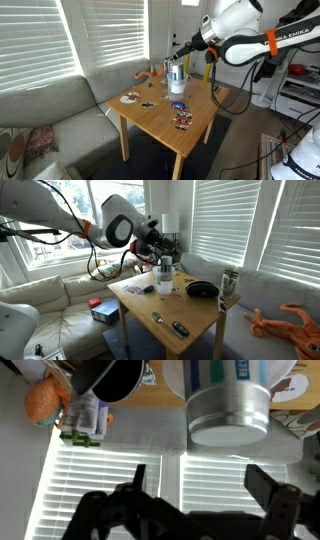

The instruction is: Place the silver cup upside down in the clear cup and put the silver spoon in the clear cup.

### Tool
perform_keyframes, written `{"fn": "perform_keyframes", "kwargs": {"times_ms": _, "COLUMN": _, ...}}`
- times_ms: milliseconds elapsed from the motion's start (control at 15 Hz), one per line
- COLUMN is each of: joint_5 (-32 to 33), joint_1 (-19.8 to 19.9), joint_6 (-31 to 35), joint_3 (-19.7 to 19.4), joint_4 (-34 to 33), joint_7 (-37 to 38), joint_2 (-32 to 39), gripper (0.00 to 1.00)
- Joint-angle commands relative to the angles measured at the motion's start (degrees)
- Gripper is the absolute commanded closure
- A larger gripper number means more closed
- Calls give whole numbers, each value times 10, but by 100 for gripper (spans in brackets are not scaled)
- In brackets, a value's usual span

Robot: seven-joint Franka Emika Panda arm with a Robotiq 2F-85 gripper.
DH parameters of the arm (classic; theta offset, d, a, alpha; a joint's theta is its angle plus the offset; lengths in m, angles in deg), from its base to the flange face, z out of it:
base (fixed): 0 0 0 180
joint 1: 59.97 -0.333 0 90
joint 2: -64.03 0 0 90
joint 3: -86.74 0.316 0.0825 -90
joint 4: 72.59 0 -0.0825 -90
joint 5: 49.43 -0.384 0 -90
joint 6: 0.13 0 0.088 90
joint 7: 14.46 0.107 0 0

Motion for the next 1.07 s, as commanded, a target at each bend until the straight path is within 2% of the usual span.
{"fn": "perform_keyframes", "kwargs": {"times_ms": 0, "joint_5": -10, "joint_1": -82, "joint_6": -157, "joint_3": -105, "joint_4": -10, "joint_7": -17, "joint_2": -55, "gripper": 0}}
{"fn": "perform_keyframes", "kwargs": {"times_ms": 200, "joint_5": -34, "joint_1": -140, "joint_6": -266, "joint_3": -179, "joint_4": -26, "joint_7": -47, "joint_2": -86, "gripper": 0}}
{"fn": "perform_keyframes", "kwargs": {"times_ms": 400, "joint_5": -33, "joint_1": -169, "joint_6": -357, "joint_3": -220, "joint_4": -32, "joint_7": -80, "joint_2": -104, "gripper": 0}}
{"fn": "perform_keyframes", "kwargs": {"times_ms": 667, "joint_5": -15, "joint_1": -185, "joint_6": -443, "joint_3": -241, "joint_4": -18, "joint_7": -125, "joint_2": -106, "gripper": 0}}
{"fn": "perform_keyframes", "kwargs": {"times_ms": 1000, "joint_5": 5, "joint_1": -192, "joint_6": -455, "joint_3": -245, "joint_4": 19, "joint_7": -181, "joint_2": -96, "gripper": 0}}
